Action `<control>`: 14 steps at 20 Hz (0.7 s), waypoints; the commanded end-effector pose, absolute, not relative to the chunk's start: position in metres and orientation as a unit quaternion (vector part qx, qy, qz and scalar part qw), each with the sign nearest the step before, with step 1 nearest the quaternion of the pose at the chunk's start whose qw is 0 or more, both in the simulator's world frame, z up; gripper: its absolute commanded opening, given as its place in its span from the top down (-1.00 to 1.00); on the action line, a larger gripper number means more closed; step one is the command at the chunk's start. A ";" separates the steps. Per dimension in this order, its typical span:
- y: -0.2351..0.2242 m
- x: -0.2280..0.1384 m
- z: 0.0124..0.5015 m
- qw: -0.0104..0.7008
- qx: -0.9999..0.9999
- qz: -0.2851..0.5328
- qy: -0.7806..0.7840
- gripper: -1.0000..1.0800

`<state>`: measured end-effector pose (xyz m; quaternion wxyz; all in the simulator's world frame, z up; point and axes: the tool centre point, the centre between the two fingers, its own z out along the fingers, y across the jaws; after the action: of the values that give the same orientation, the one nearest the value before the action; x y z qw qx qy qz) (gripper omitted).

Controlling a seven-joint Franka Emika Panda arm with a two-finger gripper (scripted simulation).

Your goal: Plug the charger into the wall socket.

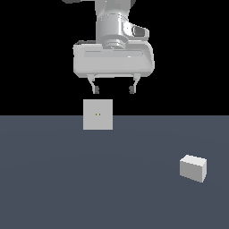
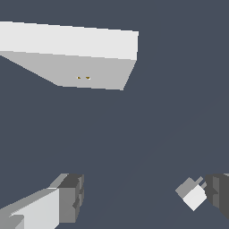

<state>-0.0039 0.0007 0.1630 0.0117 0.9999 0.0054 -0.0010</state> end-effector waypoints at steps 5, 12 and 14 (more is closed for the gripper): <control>-0.003 -0.005 0.161 0.012 1.000 -0.001 -0.004 -0.92; -0.029 -0.014 0.146 0.011 0.998 0.003 -0.067 -0.92; -0.040 -0.019 0.139 0.011 0.995 0.004 -0.096 -0.92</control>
<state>-0.0150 -0.0317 0.1440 0.0112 0.9971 -0.0748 0.0033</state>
